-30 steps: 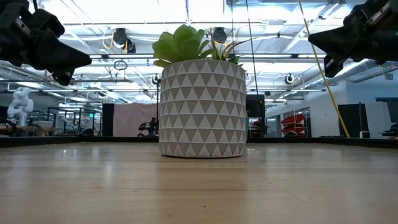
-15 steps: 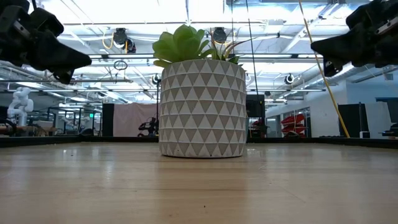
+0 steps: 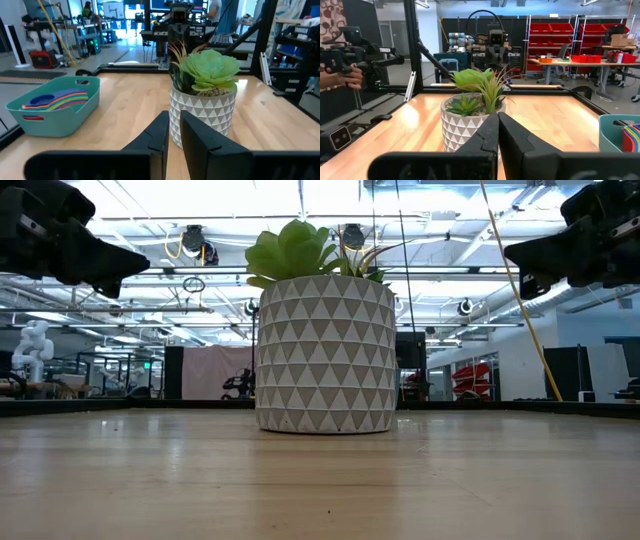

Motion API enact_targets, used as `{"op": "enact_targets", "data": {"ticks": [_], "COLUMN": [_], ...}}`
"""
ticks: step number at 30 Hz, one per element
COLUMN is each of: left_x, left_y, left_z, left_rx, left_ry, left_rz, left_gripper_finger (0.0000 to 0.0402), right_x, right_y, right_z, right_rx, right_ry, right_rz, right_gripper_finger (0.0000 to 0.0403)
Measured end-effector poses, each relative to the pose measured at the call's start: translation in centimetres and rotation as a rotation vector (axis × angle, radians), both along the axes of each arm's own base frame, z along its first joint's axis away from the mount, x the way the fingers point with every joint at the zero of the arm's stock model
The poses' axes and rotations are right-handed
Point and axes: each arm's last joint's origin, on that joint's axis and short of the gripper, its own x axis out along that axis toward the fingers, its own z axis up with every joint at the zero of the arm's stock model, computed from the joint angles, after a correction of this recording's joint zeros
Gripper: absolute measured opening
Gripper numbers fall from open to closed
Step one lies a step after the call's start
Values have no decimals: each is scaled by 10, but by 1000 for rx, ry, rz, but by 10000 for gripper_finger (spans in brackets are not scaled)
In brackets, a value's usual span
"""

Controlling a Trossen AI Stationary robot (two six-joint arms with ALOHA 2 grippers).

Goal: Nest measuring cups in basket
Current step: Return to Home Position

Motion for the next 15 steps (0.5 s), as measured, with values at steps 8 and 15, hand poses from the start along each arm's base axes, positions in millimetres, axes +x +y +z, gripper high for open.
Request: {"op": "enact_targets", "data": {"ticks": [8, 15], "left_x": [3, 7], "left_y": [0, 0], "left_z": [-1, -15], "left_rx": [-9, -91], "left_ry": [-76, -78], "left_rz": [1, 10], "left_gripper_finger": [49, 49], "right_x": [0, 0], "right_y": [0, 0], "right_z": [0, 0], "right_rx": [28, 51], "right_ry": [2, 2], "right_rz": [0, 1], "right_gripper_finger": [0, 0]}}
